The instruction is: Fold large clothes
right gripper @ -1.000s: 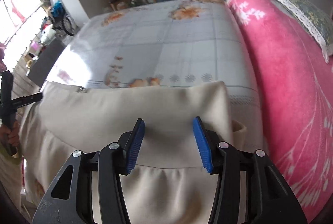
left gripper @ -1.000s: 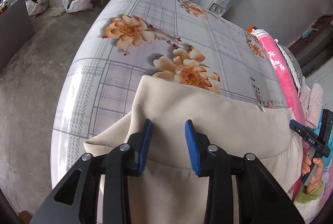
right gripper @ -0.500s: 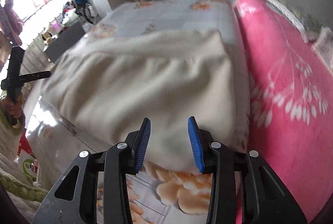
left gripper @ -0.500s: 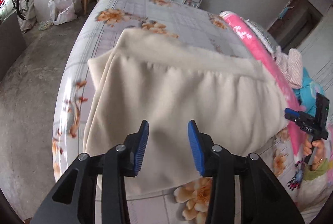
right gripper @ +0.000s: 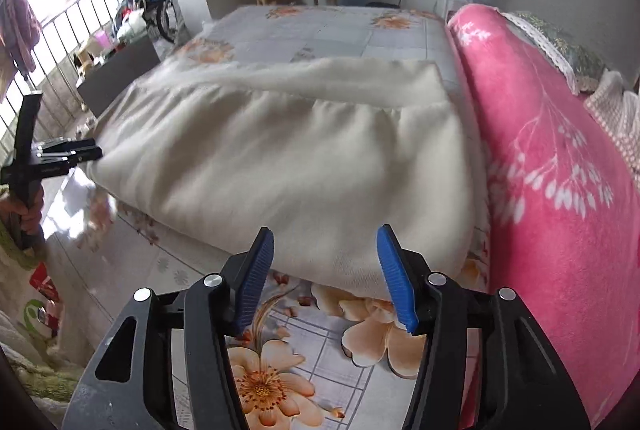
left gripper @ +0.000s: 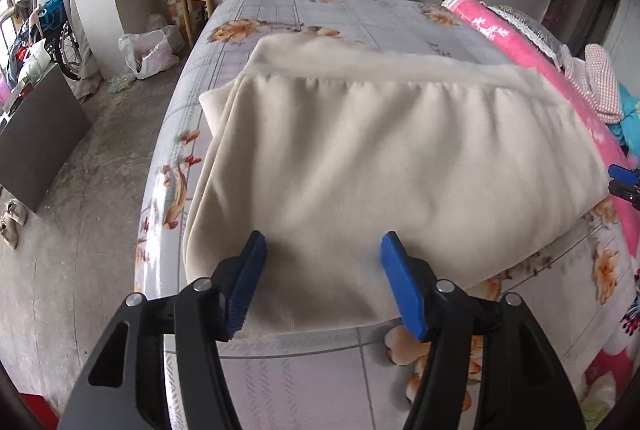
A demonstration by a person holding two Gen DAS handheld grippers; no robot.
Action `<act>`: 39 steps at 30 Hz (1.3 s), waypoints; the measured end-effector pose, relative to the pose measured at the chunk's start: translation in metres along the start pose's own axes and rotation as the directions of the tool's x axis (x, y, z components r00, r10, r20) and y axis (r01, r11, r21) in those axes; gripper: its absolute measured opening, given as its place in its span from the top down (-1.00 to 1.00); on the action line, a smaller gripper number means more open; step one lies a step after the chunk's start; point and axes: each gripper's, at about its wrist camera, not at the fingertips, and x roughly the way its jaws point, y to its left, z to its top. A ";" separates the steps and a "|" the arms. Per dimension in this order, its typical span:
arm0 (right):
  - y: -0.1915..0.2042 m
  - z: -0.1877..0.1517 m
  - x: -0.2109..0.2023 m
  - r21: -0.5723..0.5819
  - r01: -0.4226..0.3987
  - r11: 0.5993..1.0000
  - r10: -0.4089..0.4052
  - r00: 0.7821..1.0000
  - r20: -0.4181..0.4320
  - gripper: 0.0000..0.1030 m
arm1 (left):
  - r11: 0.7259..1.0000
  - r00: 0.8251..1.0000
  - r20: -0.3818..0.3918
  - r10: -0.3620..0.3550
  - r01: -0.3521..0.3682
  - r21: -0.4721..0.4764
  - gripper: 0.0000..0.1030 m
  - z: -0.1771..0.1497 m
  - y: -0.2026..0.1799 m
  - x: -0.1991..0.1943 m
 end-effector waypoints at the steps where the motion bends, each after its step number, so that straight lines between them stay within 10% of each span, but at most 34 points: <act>1: -0.003 -0.005 0.014 0.005 0.042 0.999 -0.042 0.998 -0.044 -0.03 | 1.000 1.000 0.008 0.002 -0.002 -0.008 -0.18 -0.001 0.001 -0.002; 10: 0.011 -0.019 -0.030 0.140 0.027 0.990 -0.030 0.999 0.022 -0.26 | 0.999 0.996 0.080 0.028 -0.024 -0.045 -0.30 -0.012 -0.008 -0.059; 18: 0.068 -0.017 -0.065 0.164 -0.041 0.986 0.022 0.993 0.112 -0.64 | 0.998 0.978 0.201 0.048 -0.038 -0.051 -0.81 -0.022 -0.059 -0.110; 32: 0.118 -0.008 -0.097 0.192 0.164 0.968 -0.202 0.958 0.202 -0.84 | 0.977 0.944 0.252 0.215 -0.210 -0.045 -0.89 -0.022 -0.112 -0.142; 39: 0.135 -0.017 -0.103 0.169 0.259 0.951 -0.293 0.928 0.228 -0.84 | 0.974 0.954 0.200 0.224 -0.221 -0.039 -0.89 -0.023 -0.126 -0.132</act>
